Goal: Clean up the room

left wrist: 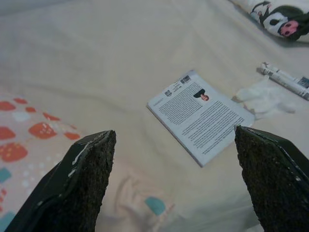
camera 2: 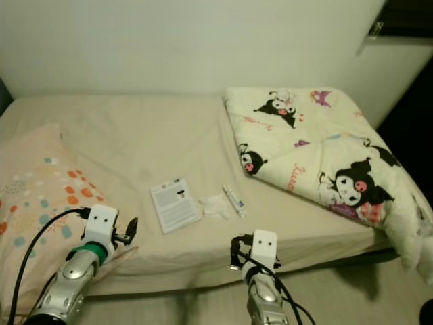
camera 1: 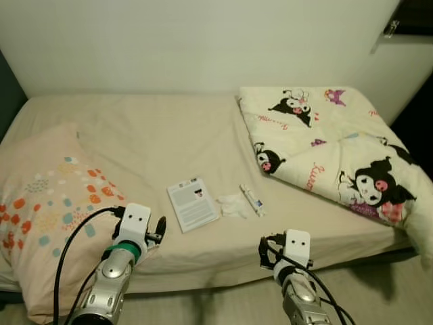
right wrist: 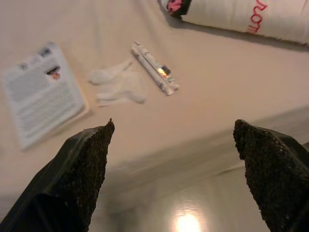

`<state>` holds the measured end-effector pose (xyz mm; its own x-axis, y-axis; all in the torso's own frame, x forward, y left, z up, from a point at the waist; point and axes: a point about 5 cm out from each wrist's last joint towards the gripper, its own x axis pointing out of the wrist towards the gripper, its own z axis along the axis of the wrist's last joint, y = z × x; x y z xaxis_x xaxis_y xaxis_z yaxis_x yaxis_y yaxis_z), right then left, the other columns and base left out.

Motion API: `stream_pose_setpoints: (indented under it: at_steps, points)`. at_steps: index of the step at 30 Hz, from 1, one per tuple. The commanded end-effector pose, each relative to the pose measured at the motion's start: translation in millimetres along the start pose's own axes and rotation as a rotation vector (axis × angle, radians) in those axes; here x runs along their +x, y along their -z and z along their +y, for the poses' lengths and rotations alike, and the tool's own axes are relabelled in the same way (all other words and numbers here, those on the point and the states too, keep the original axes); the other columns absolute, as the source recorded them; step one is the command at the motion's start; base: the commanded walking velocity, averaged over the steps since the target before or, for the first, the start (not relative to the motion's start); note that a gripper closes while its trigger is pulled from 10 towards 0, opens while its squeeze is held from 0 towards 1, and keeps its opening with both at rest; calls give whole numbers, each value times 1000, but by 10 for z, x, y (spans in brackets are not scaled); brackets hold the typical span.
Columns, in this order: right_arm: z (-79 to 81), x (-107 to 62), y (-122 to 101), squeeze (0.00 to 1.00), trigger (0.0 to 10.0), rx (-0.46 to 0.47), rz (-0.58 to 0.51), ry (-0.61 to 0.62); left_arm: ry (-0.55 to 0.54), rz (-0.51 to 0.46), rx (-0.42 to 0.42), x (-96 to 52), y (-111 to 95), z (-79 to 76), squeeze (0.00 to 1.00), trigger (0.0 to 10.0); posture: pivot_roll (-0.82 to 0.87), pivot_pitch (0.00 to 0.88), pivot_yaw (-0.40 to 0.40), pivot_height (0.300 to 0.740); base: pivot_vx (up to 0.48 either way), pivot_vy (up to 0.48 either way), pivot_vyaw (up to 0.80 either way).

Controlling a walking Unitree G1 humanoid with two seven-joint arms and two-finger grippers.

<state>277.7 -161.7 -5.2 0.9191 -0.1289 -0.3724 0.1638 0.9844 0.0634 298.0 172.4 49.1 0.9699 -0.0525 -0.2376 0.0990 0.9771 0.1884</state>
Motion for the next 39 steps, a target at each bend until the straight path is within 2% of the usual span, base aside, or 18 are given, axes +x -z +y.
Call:
stream_pose_setpoints:
  at_steps: [1,6,15,30,39]
  points:
    - [-1,-6,24,0,10000,11,16,14,-9,27,10,-39,69,45,0,10000,124,0,1,740,382,0,800]
    - [-8,-24,45,0,10000,44,21,26,-13,30,16,-58,72,64,0,10000,127,0,3,740,376,0,160]
    - [-16,-42,84,0,10000,43,33,21,-12,30,40,-81,66,70,0,10000,133,0,3,740,319,0,0]
    - [-64,-62,137,0,10000,45,60,48,-11,32,81,-90,55,57,0,10000,141,0,9,740,0,0,0]
    - [-75,-63,149,0,10000,49,68,56,-8,42,85,-93,67,42,0,10000,144,0,9,740,0,-315,0]
